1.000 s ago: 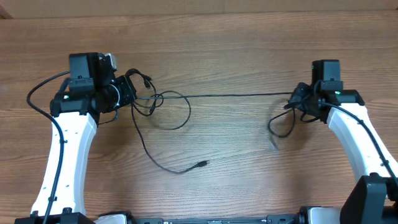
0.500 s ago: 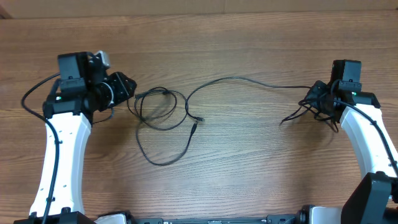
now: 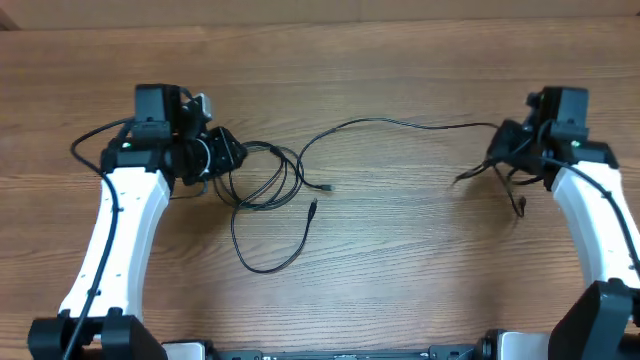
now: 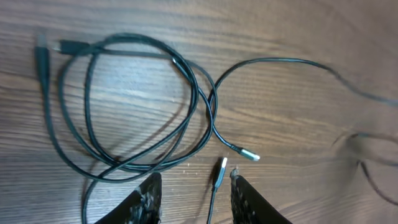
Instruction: Untangle cables
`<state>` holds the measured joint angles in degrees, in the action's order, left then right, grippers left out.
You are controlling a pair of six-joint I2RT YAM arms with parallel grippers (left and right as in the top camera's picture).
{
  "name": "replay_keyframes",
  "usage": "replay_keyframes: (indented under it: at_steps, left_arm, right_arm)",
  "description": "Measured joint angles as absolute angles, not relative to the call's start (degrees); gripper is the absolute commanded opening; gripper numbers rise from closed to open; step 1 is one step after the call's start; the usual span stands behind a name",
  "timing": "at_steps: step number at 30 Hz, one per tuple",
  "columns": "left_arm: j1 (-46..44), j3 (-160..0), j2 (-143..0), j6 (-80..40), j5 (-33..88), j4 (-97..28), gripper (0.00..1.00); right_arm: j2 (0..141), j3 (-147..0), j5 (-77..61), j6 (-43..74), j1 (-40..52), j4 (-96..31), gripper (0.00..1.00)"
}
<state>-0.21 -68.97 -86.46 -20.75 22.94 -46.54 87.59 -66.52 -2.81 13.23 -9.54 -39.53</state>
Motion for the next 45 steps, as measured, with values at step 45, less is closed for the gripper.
replay_keyframes:
  at_steps: [45]
  left_arm:
    - [-13.4, -69.0, -95.1, -20.6, 22.5, -41.8, 0.43]
  right_arm:
    - [86.7, -105.0, 27.7, 16.4, -19.2, -51.0, 0.09]
